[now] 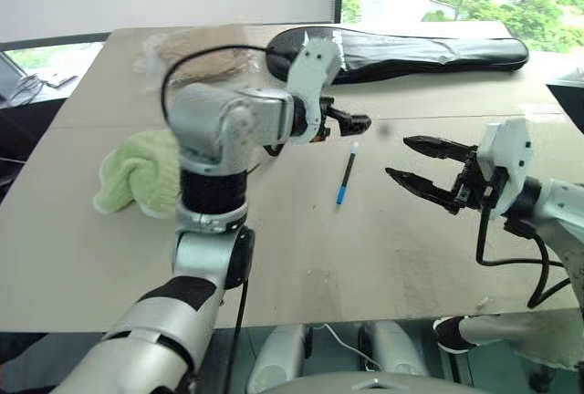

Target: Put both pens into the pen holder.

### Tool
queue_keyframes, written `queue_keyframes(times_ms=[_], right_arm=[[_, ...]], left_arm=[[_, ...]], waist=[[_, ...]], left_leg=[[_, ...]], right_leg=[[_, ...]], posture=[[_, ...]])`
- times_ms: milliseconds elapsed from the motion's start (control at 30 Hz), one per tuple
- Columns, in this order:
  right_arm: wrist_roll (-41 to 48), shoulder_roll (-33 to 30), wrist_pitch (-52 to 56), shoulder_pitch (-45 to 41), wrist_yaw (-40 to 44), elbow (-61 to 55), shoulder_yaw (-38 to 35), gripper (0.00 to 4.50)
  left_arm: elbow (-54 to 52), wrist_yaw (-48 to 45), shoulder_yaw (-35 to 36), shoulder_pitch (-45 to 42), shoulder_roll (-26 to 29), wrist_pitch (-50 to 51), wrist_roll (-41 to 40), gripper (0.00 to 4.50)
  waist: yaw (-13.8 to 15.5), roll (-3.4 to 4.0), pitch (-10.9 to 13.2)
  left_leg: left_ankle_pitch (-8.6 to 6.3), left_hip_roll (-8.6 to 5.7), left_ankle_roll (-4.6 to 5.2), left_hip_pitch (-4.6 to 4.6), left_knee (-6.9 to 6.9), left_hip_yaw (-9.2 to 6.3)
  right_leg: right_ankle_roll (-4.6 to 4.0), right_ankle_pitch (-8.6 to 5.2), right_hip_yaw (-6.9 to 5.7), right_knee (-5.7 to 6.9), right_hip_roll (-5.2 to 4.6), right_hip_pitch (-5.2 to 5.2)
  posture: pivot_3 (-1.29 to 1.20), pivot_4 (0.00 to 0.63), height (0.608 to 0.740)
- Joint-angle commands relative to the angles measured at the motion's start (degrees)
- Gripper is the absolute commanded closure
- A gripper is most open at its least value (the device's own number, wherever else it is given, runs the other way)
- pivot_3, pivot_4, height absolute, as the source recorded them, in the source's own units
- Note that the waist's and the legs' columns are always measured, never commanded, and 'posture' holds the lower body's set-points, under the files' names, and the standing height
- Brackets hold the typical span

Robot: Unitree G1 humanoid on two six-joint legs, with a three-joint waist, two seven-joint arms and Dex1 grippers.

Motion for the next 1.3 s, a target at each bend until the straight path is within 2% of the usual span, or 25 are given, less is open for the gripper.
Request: queue_keyframes(times_ms=[33, 200, 333, 500, 700, 833, 1067, 1167, 1233, 1300], right_arm=[[0.6, -1.8, 0.2, 3.2, -0.8, -3.8, -5.2, 1.78], [1.0, -3.2, 0.5, 9.7, -0.8, -6.3, -11.1, 1.78], [2.2, -5.1, 0.2, 16.7, 2.8, -8.3, -16.9, 1.78], [1.7, -7.3, -1.6, 22.7, 7.7, -6.6, -24.0, 1.78], [0.8, -7.6, -2.9, 22.8, 7.7, -5.4, -23.8, 1.78], [0.7, -6.8, -3.0, 23.8, 6.9, -6.6, -23.3, 1.78], [0.7, -6.7, -3.1, 23.5, 6.2, -6.6, -21.7, 1.78], [0.7, -6.8, -3.2, 22.4, 5.7, -6.2, -20.2, 1.78], [0.7, -6.9, -3.2, 21.7, 5.7, -5.8, -19.6, 1.78], [0.6, -6.9, -3.2, 21.0, 5.7, -5.3, -19.0, 1.78]], left_arm=[[12.8, 3.4, -1.2, -6.4, -2.2, -0.9, 3.2, 0.03], [35.7, 6.3, -1.0, -13.4, -8.5, -10.6, 7.7, 0.03], [48.8, 7.7, 0.9, -17.7, -11.2, -16.2, 8.9, 0.03], [57.2, 7.9, 1.2, -19.8, -12.0, -20.5, 10.6, 0.03], [61.6, 8.3, 1.7, -19.4, -13.3, -23.7, 11.9, 0.03], [63.2, 8.9, 1.7, -18.0, -14.2, -25.2, 12.9, 1.19], [63.3, 7.7, 1.3, -17.7, -13.7, -24.3, 14.0, 4.4], [60.3, 1.0, -2.8, -17.9, -12.9, -23.5, 14.9, 4.46], [56.4, -3.9, -3.2, -18.0, -11.2, -20.1, 12.9, 4.46], [43.9, -11.3, -8.7, -14.7, -7.6, -19.0, 11.4, 4.46]], waist=[[-0.2, -0.02, 0.0], [0.0, -0.03, 0.0], [0.2, -0.06, 0.0], [-0.1, -0.08, 0.0], [0.1, -0.08, -0.1], [0.3, -0.12, -0.2], [0.6, -0.13, -0.2], [0.7, -0.13, -0.2], [0.6, -0.13, -0.2], [0.4, -0.13, -0.2]], left_leg=[[0.0, 0.02, -0.01, 0.0, -0.06, 0.03], [0.0, 0.02, 0.0, 0.03, -0.06, 0.25], [0.0, -0.01, 0.0, 0.0, -0.06, 0.25], [0.0, 0.01, 0.01, 0.07, -0.09, 0.41], [0.0, 0.01, 0.0, 0.22, -0.08, 0.47], [0.0, -0.01, 0.01, 0.35, -0.07, 0.47], [-0.01, -0.03, 0.0, 0.35, -0.06, 0.45], [0.0, -0.06, 0.0, 0.32, -0.05, 0.44], [0.0, -0.07, 0.0, 0.31, -0.05, 0.46], [0.0, -0.07, 0.0, 0.25, -0.05, 0.45]], right_leg=[[0.0, 0.0, 0.04, -0.01, -0.01, -0.03], [0.01, 0.0, 0.21, 0.03, -0.12, -0.08], [0.01, -0.01, 0.21, 0.03, -0.13, -0.1], [0.03, -0.01, 0.41, 0.13, -0.14, -0.15], [0.08, -0.04, 0.5, 0.29, -0.15, -0.12], [0.11, -0.06, 0.56, 0.3, -0.2, 0.01], [0.13, -0.07, 0.63, 0.33, -0.22, 0.01], [0.14, -0.08, 0.6, 0.32, -0.23, 0.0], [0.14, -0.08, 0.59, 0.34, -0.21, -0.04], [0.14, -0.08, 0.55, 0.37, -0.21, -0.12]], posture=[[0.0, 0.15, 0.74], [0.0, 0.15, 0.74], [0.0, 0.15, 0.74], [0.0, 0.15, 0.74], [0.0, 0.15, 0.74], [0.0, 0.15, 0.74], [0.0, 0.15, 0.74], [0.0, 0.15, 0.74], [0.0, 0.15, 0.74], [0.0, 0.15, 0.74]])
